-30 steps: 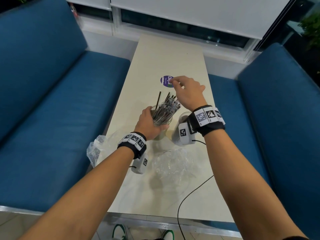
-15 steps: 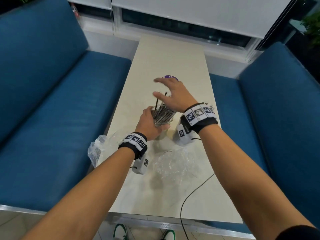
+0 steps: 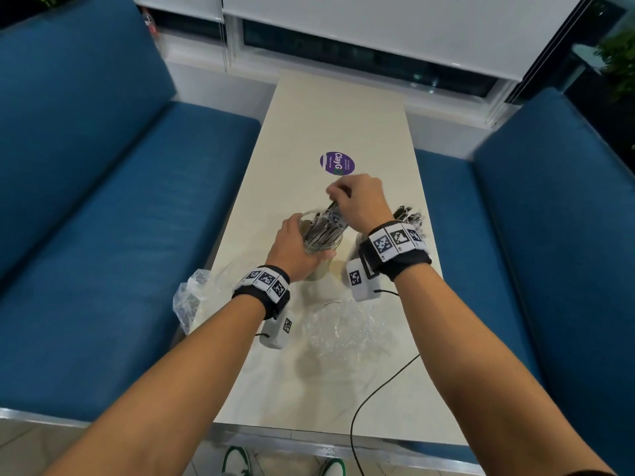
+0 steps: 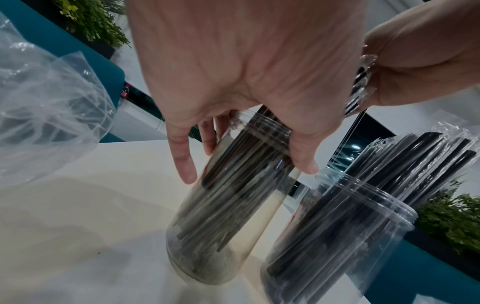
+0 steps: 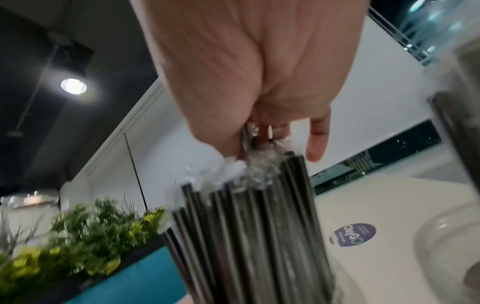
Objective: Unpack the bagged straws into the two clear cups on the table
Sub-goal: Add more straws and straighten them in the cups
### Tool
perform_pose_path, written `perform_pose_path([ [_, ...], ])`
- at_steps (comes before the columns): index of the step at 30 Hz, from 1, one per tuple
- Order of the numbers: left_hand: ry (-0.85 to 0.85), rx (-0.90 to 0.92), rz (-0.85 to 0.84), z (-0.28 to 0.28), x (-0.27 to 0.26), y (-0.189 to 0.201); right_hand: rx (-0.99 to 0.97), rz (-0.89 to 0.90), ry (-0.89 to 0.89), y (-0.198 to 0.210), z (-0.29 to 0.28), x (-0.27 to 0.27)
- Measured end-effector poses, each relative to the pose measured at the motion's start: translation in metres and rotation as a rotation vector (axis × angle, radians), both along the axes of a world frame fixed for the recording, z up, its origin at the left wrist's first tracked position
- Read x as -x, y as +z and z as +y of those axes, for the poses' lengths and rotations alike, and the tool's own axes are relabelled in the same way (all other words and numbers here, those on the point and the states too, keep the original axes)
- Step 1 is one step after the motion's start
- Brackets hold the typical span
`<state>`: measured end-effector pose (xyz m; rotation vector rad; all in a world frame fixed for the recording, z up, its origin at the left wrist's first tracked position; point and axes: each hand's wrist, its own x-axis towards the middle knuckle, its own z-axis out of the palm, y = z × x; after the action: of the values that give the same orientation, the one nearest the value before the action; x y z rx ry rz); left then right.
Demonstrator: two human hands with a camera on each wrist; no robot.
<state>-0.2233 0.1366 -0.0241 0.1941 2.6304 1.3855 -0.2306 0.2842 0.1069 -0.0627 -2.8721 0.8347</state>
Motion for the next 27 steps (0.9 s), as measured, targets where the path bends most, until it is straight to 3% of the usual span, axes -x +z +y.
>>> perform_pose_path([
  [2, -0.002, 0.004, -0.004, 0.001, 0.0, 0.001, -0.06, -0.044, 0.04, 0.0, -0.001, -0.003],
  [5, 0.0, -0.006, -0.004, 0.001, 0.0, 0.001, 0.083, 0.054, -0.009, 0.015, 0.007, -0.006],
  [8, 0.0, -0.004, -0.01, 0.0, 0.0, 0.0, 0.101, 0.058, -0.024, 0.025, 0.014, -0.004],
  [11, 0.002, -0.012, -0.012, 0.001, 0.0, 0.0, 0.104, -0.02, 0.09, 0.027, 0.018, -0.008],
  [15, 0.015, -0.026, -0.01, 0.0, 0.001, -0.003, -0.201, -0.196, 0.265, 0.002, 0.01, -0.019],
  [20, 0.009, 0.021, -0.034, 0.003, 0.003, 0.0, -0.25, -0.012, 0.197, -0.033, -0.005, -0.026],
  [27, 0.006, 0.011, -0.039, 0.0, 0.001, -0.001, -0.302, 0.176, 0.11, -0.032, -0.005, -0.031],
])
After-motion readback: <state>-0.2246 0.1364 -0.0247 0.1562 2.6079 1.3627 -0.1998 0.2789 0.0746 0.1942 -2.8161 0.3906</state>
